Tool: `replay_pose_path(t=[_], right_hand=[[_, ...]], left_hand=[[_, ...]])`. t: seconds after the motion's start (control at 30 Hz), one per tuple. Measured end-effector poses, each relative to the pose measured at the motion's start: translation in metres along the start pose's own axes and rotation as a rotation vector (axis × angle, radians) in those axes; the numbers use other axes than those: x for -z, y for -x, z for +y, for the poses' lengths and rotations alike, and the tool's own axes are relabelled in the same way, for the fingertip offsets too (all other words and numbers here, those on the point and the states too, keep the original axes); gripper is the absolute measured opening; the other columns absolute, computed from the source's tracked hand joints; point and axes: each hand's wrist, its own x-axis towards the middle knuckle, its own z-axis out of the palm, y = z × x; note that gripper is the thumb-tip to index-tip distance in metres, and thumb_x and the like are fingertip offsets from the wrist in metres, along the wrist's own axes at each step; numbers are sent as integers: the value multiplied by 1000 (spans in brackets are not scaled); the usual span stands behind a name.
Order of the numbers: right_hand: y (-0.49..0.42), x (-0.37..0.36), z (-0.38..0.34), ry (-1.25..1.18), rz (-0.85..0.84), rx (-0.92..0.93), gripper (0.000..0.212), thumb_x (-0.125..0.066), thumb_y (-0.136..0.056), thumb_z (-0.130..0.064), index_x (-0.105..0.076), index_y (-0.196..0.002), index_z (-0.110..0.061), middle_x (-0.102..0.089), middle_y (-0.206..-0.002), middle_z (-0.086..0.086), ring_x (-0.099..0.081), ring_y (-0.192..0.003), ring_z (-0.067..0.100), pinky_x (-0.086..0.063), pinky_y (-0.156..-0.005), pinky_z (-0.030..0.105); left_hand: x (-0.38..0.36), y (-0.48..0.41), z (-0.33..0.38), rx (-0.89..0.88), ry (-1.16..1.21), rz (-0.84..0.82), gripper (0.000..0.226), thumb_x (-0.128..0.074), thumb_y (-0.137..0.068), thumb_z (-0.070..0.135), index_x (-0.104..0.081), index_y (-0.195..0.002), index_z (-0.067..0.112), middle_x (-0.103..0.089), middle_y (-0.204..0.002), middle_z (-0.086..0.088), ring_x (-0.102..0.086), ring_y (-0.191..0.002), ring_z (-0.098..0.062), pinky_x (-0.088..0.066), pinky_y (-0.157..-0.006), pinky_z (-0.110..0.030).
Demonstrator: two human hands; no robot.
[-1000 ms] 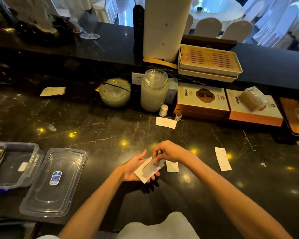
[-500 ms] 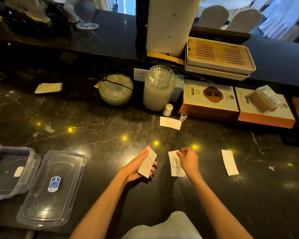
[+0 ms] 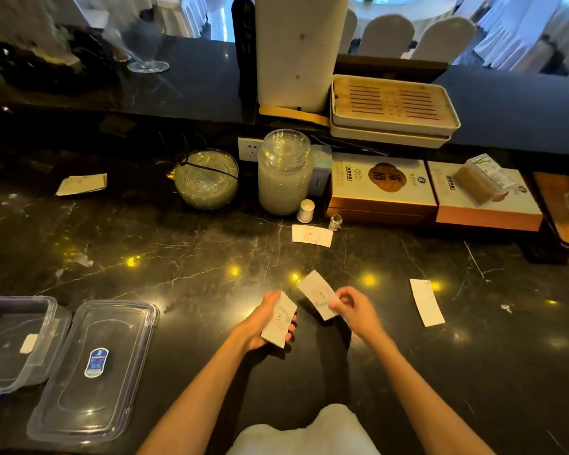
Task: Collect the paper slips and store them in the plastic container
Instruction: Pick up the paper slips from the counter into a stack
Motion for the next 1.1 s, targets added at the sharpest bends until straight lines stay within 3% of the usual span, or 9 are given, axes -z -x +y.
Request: replay_pose_path(t=[0.1, 0.17, 0.3, 0.4, 0.57, 0.67, 0.77, 0.87, 1.1], right_hand=[[-2, 44, -34, 231, -301, 303, 8, -73, -85, -21, -67, -89, -24, -69, -93, -5, -64, -90, 12, -51, -81, 30], [-4, 58, -56, 471, -467, 410, 9, -73, -85, -23, -70, -93, -25, -69, -96, -7, -62, -90, 7, -50, -81, 24], [-7, 67, -78, 692, -563, 492, 16, -74, -84, -23, -72, -99, -20, -65, -97, -9, -57, -90, 6, -42, -81, 22], [-8, 82, -70, 690, -518, 490, 20, -75, -83, -25, -72, -102, -22, -68, -103, -7, -59, -95, 7, -44, -84, 25], [-10, 122, -32, 341, -417, 436, 65, -75, -84, -30, -48, -142, -35, -53, -142, -10, -47, -129, 7, -41, -103, 29], [-20, 157, 15, 101, 14, 276, 45, -70, -88, -28, -62, -132, -22, -68, -125, 1, -62, -117, 16, -46, -97, 28], [-24, 181, 80, 159, 321, -137, 36, -66, -91, -32, -66, -118, -8, -70, -115, 14, -64, -108, 29, -52, -88, 37], [-23, 184, 124, 294, 299, -367, 39, -68, -89, -37, -65, -109, -3, -69, -112, 18, -64, -105, 35, -54, -87, 43], [-44, 157, 111, 283, 246, -439, 33, -71, -86, -31, -68, -110, -8, -70, -114, 14, -65, -107, 33, -51, -86, 40]], left_hand=[[-10, 5, 11, 19, -204, -215, 75, -30, -88, 76, -48, -136, 22, -62, -99, -15, -64, -79, -24, -57, -64, -32], [-30, 8, 19, 48, -307, -331, 75, -26, -84, 81, -46, -138, 34, -61, -105, -16, -65, -84, -26, -58, -67, -34], [-85, 2, 28, 105, -403, -405, 92, -27, -76, 90, -55, -125, 18, -65, -104, -14, -65, -84, -23, -55, -71, -33], [-111, -1, 25, 102, -322, -409, 90, -31, -76, 89, -54, -119, 14, -63, -100, -13, -61, -80, -21, -53, -68, -28], [-135, -6, 6, 48, -60, -369, 60, -55, -89, 62, -51, -126, 15, -59, -100, -14, -58, -71, -21, -53, -56, -28], [-144, -15, -2, -53, -49, -260, 57, -58, -92, 46, -44, -140, 20, -62, -100, -17, -62, -75, -26, -54, -59, -32], [-146, -22, -5, -83, -6, -194, 51, -51, -95, 41, -46, -140, 18, -65, -108, -20, -64, -85, -30, -55, -68, -37], [-147, -27, -3, -55, 62, -213, 43, -51, -95, 35, -52, -133, 16, -63, -113, -22, -63, -85, -30, -54, -68, -37], [-145, -46, 6, -208, -2, -9, 42, -43, -97, 2, -43, -133, 23, -62, -112, -23, -65, -82, -27, -56, -62, -34]])
